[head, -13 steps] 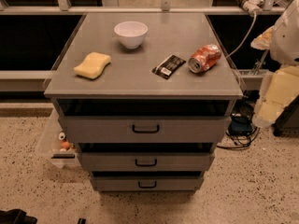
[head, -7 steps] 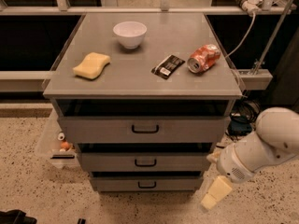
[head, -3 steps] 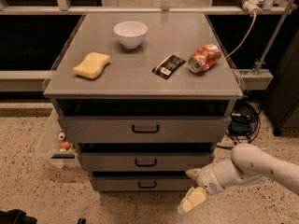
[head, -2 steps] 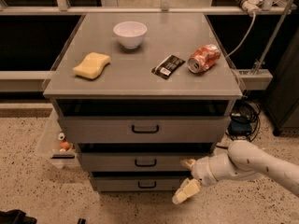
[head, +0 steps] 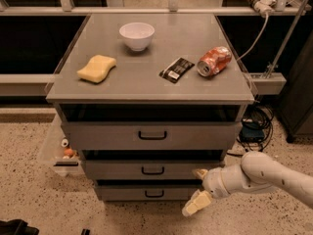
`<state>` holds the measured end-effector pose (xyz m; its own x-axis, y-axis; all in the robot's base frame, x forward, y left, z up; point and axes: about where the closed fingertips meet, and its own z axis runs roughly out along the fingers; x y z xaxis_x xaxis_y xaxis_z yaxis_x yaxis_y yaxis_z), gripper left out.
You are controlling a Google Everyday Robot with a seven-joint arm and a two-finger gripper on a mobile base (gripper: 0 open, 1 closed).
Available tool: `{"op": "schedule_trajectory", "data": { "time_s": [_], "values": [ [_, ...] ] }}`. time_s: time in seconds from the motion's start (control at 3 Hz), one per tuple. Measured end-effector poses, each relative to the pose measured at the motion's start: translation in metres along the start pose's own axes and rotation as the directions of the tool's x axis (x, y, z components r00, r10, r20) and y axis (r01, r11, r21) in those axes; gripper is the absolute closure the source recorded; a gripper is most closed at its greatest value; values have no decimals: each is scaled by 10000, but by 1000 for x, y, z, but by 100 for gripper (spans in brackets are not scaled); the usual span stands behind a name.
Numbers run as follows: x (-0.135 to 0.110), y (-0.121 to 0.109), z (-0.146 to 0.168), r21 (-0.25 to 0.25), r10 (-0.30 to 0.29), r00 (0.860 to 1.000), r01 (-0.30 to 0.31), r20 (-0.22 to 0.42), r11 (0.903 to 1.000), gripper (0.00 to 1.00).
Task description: Open middle drawer
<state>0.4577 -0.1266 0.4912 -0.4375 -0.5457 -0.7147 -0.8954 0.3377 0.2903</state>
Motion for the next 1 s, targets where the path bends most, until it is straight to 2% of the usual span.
{"op": "schedule_trajectory", "data": {
  "time_s": [0.33, 0.67, 1.0],
  "values": [
    [2, -22, 3, 654, -276, 9994, 263, 191, 9975, 0],
    [6, -43, -2, 1289, -386, 9989, 347, 278, 9911, 0],
    [6, -58, -7, 1696, -488, 9983, 428, 315, 9846, 0]
  ]
}}
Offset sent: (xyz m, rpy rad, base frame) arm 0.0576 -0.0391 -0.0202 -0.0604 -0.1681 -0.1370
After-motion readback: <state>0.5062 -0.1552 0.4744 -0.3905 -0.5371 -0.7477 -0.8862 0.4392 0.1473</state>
